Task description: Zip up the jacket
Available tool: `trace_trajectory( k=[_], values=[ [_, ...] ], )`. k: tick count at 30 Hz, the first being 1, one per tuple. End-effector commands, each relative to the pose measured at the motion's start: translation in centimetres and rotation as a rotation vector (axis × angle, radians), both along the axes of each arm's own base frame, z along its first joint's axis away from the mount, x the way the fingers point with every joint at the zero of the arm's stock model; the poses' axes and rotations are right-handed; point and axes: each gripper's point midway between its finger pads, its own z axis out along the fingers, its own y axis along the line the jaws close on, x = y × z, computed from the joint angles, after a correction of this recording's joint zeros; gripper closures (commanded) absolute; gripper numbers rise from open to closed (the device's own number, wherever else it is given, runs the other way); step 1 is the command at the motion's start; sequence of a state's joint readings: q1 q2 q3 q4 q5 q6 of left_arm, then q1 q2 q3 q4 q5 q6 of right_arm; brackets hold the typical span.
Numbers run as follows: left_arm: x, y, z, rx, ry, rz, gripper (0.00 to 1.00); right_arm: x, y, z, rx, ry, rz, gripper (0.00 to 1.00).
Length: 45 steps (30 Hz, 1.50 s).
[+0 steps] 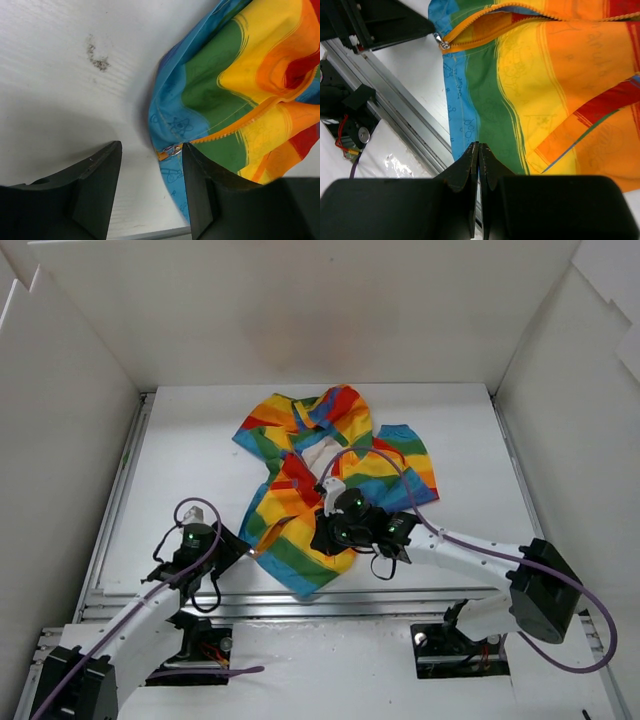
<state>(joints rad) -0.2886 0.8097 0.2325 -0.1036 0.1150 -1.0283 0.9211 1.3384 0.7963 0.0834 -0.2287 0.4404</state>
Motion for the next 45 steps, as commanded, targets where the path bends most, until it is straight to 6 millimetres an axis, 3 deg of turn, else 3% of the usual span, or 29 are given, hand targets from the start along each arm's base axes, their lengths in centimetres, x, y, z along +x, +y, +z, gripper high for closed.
trace_trajectory(
  k=[1,8,14,20,23,25,28,29,30,35,37,45],
  values=[
    [2.4,-1.0,1.9,-0.085,-0.1,0.022,0.53,0.4,2.9,3.0,0.1,-0.062,0.055,1.0],
    [3.1,-0.7,1.4,-0.094,-0.127,0.06,0.59,0.1,3.9,2.5,0.101,-0.055,0.07,1.0],
    [3.5,-1.0,1.1,-0.111,-0.118,0.064,0.67,0.3,5.9,3.4,0.13,-0.078,0.102,1.0],
    [3.4,-0.7,1.6,-0.115,-0.141,0.082,0.9,0.7,7.9,3.6,0.147,-0.097,0.13,1.0],
    [3.2,-0.5,2.1,-0.111,-0.155,0.087,1.0,0.7,9.2,3.7,0.16,-0.111,0.161,0.87],
    [3.1,-0.4,2.8,-0.116,-0.181,0.086,1.0,0.9,10.2,3.4,0.157,-0.14,0.189,0.73],
    [2.8,-0.6,3.3,-0.124,-0.185,0.075,1.0,0.9,11.6,3.0,0.13,-0.165,0.228,0.7],
    [2.5,-0.6,3.2,-0.123,-0.17,0.071,1.0,1.0,12.3,2.8,0.128,-0.176,0.234,0.75],
    [2.5,-0.7,3.6,-0.127,-0.175,0.065,1.0,1.0,12.6,2.5,0.121,-0.178,0.235,1.0],
    [2.2,-1.4,4.7,-0.146,-0.17,0.021,1.0,1.9,14.5,1.2,0.105,-0.194,0.223,1.0],
    [2.4,-1.6,5.2,-0.151,-0.181,0.008,1.0,2.0,14.9,1.1,0.111,-0.191,0.214,0.85],
    [1.9,-2.1,5.4,-0.162,-0.158,-0.019,1.0,1.3,16.2,-1.5,0.086,-0.187,0.223,0.76]
  ],
)
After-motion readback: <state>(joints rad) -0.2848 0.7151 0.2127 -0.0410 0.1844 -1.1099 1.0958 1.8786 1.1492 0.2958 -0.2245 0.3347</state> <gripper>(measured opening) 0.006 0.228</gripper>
